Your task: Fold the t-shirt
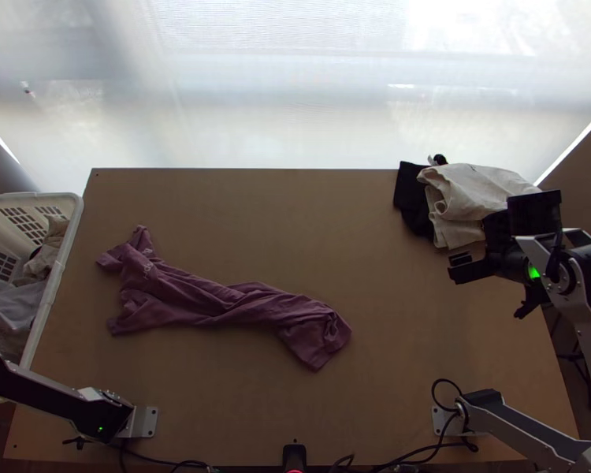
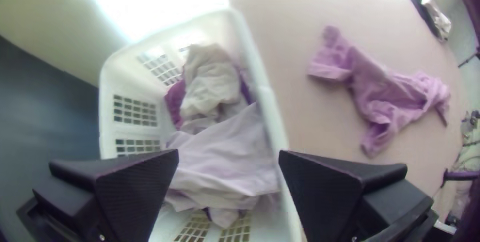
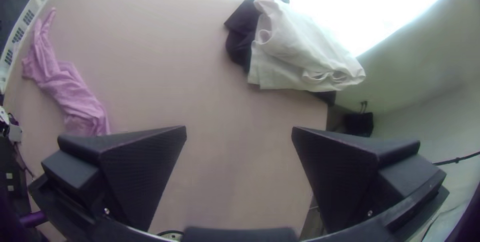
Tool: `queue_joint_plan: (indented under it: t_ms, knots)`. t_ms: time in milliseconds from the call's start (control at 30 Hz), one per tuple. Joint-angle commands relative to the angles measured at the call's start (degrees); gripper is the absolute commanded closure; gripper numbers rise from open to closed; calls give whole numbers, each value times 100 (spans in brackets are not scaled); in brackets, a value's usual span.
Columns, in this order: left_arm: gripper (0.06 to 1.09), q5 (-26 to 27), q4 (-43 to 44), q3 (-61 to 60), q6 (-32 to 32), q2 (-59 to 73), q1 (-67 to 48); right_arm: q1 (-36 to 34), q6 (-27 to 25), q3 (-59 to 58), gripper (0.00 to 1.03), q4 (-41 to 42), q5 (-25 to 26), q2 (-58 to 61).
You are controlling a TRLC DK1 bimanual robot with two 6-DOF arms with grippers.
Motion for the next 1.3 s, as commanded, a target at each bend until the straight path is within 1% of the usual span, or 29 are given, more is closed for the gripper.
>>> queue_joint_plan:
  t_ms: [0, 133, 300, 333, 367, 433, 567, 667, 767, 867, 1033, 1133, 1200, 1233, 1267]
  knots:
    - [10, 266, -616, -2047, 256, -2166, -1281, 518, 122, -114, 5, -202, -685, 227]
    - [10, 274, -458, -3347, -52, -3115, -2529, 1089, 122, -193, 5, -237, -993, 509]
    - [10, 266, -274, -4103, -605, -3563, -3812, 1783, 113, -255, 5, -290, -1090, 895]
    - [10, 266, -203, -4253, -623, -3686, -4005, 1880, 113, -272, 5, -290, -1098, 974]
    - [10, 204, -124, -4420, -614, -3792, -4190, 1977, 131, -299, 5, -290, -1151, 1053]
    - [10, -86, 87, -4701, -579, -3880, -4498, 2188, 149, -369, 5, -281, -1230, 1212]
    - [10, -578, 913, -5017, -614, -3607, -4524, 2645, 193, -404, 5, -211, -1239, 1572]
    - [10, -701, 1326, -4965, -816, -3203, -4357, 2812, 193, -351, 5, -167, -1257, 1774]
    - [10, -859, 1968, -5088, -843, -3027, -4216, 2917, 201, -457, 5, -88, -1424, 1871]
    - [10, -921, 2319, -5053, -843, -2676, -4076, 3049, 193, -606, 5, 44, -1529, 2091]
    - [10, -938, 2337, -5035, -992, -2447, -4251, 3383, 201, -422, 6, 62, -1968, 2504]
    - [11, -938, 2346, -5079, -1133, -2377, -4445, 3506, 201, -404, 7, 282, -2021, 2811]
    - [11, -938, 2372, -5079, -1247, -2315, -4541, 3515, 201, -299, 10, 343, -2083, 3049]
    - [14, -938, 2372, -5070, -1273, -2289, -4559, 3515, 210, -220, 10, 343, -2144, 3145]
    - [20, -938, 2363, -5053, -1291, -2262, -4577, 3523, 210, -140, 10, 343, -2215, 3233]
